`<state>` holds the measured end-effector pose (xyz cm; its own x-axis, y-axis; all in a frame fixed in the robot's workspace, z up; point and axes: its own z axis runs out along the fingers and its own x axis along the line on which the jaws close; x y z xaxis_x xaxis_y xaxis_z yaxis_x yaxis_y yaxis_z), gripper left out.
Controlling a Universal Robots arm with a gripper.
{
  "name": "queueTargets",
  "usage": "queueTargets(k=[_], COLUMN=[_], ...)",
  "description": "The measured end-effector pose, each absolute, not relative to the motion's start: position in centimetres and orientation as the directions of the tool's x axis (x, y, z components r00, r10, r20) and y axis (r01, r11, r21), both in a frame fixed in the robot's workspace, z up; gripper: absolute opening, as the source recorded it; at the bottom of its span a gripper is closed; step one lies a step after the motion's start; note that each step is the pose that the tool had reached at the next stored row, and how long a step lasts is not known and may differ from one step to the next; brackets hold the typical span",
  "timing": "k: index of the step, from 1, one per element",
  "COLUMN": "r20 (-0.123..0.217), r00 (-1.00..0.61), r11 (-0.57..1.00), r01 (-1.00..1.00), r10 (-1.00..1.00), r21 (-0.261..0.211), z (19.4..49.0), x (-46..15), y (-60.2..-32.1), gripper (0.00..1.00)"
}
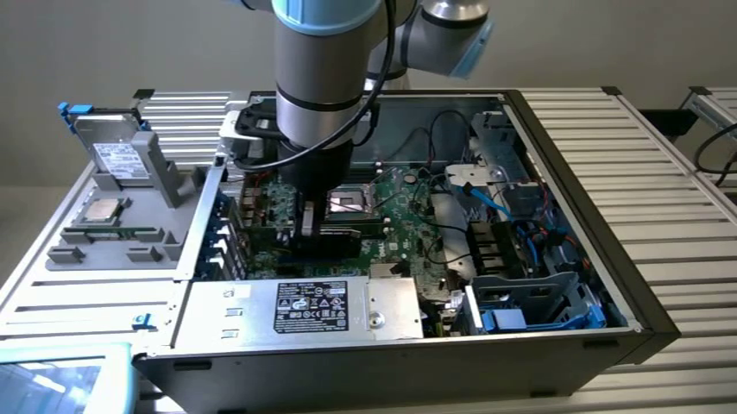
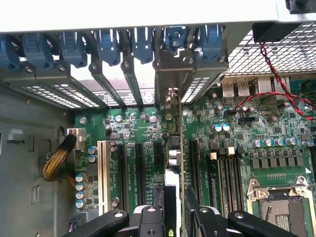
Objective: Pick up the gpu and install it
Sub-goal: 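Pick up the gpu and move the gpu toward the slot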
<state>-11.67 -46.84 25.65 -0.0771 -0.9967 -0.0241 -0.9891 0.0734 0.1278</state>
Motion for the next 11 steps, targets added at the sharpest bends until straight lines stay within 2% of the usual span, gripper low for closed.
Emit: queueTargets(k=[11], r20=[-0.024], r00=[-0.079], r11=[0.075], r01=[-0.989], r10=[-0.997], r21=[0.128], z=[25.53], x=[-11.80], y=[-46.82], gripper=[0.28])
